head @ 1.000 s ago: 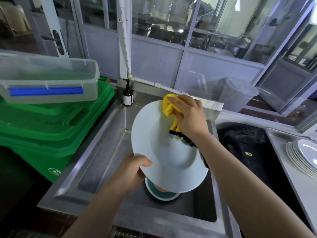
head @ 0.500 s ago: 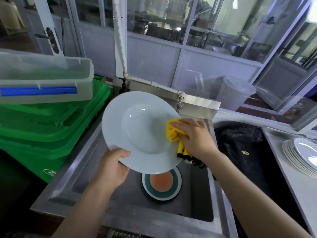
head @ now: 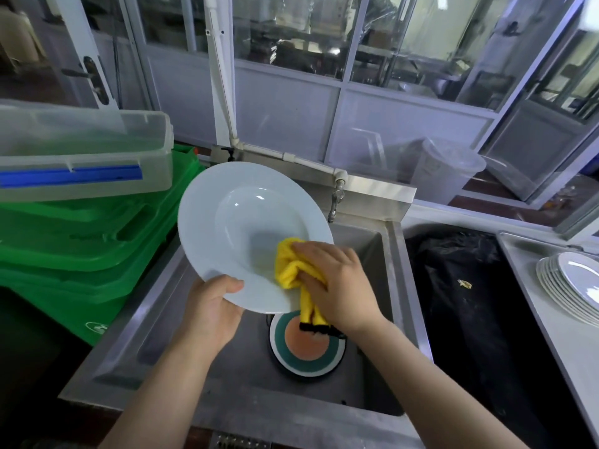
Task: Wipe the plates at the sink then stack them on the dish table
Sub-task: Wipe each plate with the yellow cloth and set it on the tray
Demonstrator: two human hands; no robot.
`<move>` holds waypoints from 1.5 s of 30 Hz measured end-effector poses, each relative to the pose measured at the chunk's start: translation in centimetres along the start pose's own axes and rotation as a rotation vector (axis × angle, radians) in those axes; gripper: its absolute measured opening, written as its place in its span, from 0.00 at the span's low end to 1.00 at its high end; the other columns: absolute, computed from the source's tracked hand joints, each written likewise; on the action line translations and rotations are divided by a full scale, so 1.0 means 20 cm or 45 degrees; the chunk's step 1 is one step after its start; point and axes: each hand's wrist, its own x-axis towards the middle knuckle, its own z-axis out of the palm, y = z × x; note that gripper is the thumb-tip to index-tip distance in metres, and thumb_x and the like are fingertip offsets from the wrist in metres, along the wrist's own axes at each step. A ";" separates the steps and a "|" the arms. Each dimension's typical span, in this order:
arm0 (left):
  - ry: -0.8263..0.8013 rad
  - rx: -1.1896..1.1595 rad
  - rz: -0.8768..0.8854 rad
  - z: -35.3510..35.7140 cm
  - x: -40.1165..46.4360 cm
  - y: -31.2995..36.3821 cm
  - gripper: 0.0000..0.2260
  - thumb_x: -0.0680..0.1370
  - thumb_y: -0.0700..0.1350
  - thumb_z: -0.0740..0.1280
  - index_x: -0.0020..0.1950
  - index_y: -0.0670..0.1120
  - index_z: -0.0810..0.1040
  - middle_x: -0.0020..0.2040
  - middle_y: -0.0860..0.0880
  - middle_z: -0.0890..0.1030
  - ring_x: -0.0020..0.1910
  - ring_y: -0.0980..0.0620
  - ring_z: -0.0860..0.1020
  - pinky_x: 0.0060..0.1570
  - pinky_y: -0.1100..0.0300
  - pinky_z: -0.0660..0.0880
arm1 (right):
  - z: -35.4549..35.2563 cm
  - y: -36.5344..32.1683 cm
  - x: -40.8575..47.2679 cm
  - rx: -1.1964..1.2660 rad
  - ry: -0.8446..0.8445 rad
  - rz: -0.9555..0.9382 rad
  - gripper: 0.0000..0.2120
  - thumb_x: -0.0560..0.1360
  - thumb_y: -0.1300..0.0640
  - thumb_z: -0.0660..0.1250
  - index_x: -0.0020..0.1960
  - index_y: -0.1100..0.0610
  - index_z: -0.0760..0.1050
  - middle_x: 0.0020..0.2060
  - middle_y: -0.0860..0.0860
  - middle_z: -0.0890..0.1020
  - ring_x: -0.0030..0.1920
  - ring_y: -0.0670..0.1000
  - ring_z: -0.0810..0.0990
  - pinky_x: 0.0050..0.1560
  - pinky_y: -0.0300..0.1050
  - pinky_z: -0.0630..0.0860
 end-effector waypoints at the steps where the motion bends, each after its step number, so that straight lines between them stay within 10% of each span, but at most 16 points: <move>1: -0.003 0.018 0.007 -0.01 0.00 0.01 0.24 0.63 0.35 0.59 0.51 0.51 0.85 0.51 0.47 0.84 0.52 0.46 0.82 0.51 0.53 0.80 | 0.00 0.05 0.01 -0.015 0.029 0.085 0.21 0.74 0.60 0.69 0.65 0.48 0.75 0.61 0.47 0.79 0.59 0.56 0.74 0.60 0.39 0.63; 5: 0.008 0.005 0.009 -0.07 -0.01 0.03 0.25 0.63 0.36 0.60 0.52 0.55 0.84 0.51 0.50 0.83 0.53 0.47 0.81 0.51 0.51 0.78 | -0.03 0.19 -0.01 0.390 0.305 0.571 0.16 0.76 0.60 0.64 0.57 0.40 0.75 0.46 0.37 0.82 0.49 0.41 0.79 0.46 0.29 0.72; 9: -0.042 -0.096 -0.009 -0.09 -0.01 0.02 0.26 0.57 0.39 0.67 0.53 0.54 0.84 0.51 0.50 0.84 0.51 0.48 0.83 0.45 0.56 0.81 | -0.03 0.24 -0.06 1.442 0.333 1.138 0.07 0.79 0.57 0.61 0.50 0.54 0.78 0.50 0.57 0.80 0.48 0.55 0.81 0.51 0.49 0.76; 13: -0.119 -0.121 -0.007 -0.06 -0.01 0.00 0.28 0.57 0.41 0.67 0.56 0.54 0.83 0.54 0.48 0.83 0.53 0.46 0.82 0.50 0.53 0.80 | -0.03 0.14 -0.03 2.114 -0.083 1.168 0.35 0.69 0.32 0.63 0.63 0.58 0.76 0.59 0.60 0.79 0.58 0.63 0.77 0.64 0.57 0.68; 20: -0.324 -0.147 -0.050 -0.05 -0.02 -0.02 0.26 0.66 0.38 0.62 0.63 0.50 0.80 0.59 0.45 0.81 0.59 0.42 0.79 0.53 0.50 0.79 | -0.10 0.16 0.02 1.675 0.144 1.089 0.10 0.74 0.61 0.68 0.55 0.58 0.74 0.35 0.48 0.85 0.34 0.48 0.84 0.32 0.42 0.79; 23: -0.575 -0.321 -0.109 -0.07 0.01 0.02 0.22 0.82 0.48 0.53 0.76 0.44 0.62 0.73 0.38 0.67 0.73 0.37 0.63 0.70 0.42 0.60 | -0.14 0.18 0.03 1.610 0.166 1.082 0.05 0.74 0.62 0.67 0.49 0.55 0.75 0.38 0.50 0.84 0.32 0.47 0.84 0.27 0.38 0.78; 25: -0.350 -0.223 -0.133 -0.14 0.01 0.10 0.29 0.82 0.60 0.50 0.77 0.43 0.58 0.76 0.37 0.59 0.75 0.36 0.55 0.74 0.42 0.45 | -0.16 0.18 0.04 1.671 0.182 1.072 0.06 0.75 0.64 0.66 0.49 0.56 0.78 0.40 0.54 0.85 0.34 0.51 0.84 0.28 0.40 0.78; 27: -0.446 -0.277 -0.353 -0.17 0.09 0.13 0.31 0.77 0.64 0.60 0.72 0.45 0.70 0.72 0.38 0.69 0.71 0.37 0.66 0.71 0.38 0.59 | -0.20 0.18 0.05 1.731 0.156 1.048 0.10 0.74 0.66 0.65 0.54 0.60 0.79 0.41 0.58 0.85 0.36 0.56 0.84 0.32 0.46 0.80; 29: -0.173 0.056 -0.416 -0.22 0.16 0.21 0.22 0.70 0.64 0.65 0.54 0.51 0.84 0.55 0.43 0.84 0.53 0.41 0.82 0.47 0.45 0.80 | -0.24 0.18 0.05 1.705 0.100 1.012 0.16 0.73 0.67 0.65 0.60 0.64 0.76 0.45 0.61 0.83 0.39 0.59 0.83 0.39 0.51 0.82; 32: -0.061 0.390 -0.446 -0.24 0.23 0.33 0.19 0.70 0.58 0.63 0.48 0.49 0.86 0.44 0.45 0.86 0.41 0.46 0.85 0.37 0.52 0.82 | -0.30 0.18 0.06 1.673 0.014 0.940 0.17 0.72 0.69 0.63 0.61 0.66 0.75 0.47 0.63 0.82 0.40 0.61 0.83 0.42 0.52 0.82; 36: -0.272 0.602 -0.594 -0.17 0.23 0.39 0.33 0.50 0.51 0.84 0.52 0.41 0.83 0.48 0.38 0.84 0.44 0.41 0.84 0.41 0.49 0.82 | -0.37 0.17 0.10 1.516 0.008 0.923 0.20 0.64 0.67 0.69 0.56 0.66 0.78 0.49 0.65 0.82 0.44 0.63 0.82 0.50 0.59 0.79; 41: -0.213 0.535 -0.517 -0.11 0.16 0.30 0.40 0.46 0.44 0.85 0.57 0.43 0.79 0.48 0.39 0.85 0.44 0.41 0.84 0.36 0.48 0.82 | -0.40 0.17 0.17 1.427 0.331 1.001 0.07 0.73 0.64 0.69 0.51 0.61 0.79 0.37 0.58 0.80 0.33 0.54 0.79 0.36 0.43 0.78; 45: -0.161 0.406 -0.395 -0.10 0.14 0.24 0.27 0.63 0.39 0.73 0.61 0.44 0.77 0.52 0.40 0.84 0.48 0.41 0.83 0.43 0.46 0.81 | -0.44 0.17 0.25 1.142 0.571 0.846 0.08 0.77 0.50 0.66 0.44 0.54 0.75 0.31 0.49 0.78 0.33 0.50 0.77 0.36 0.42 0.75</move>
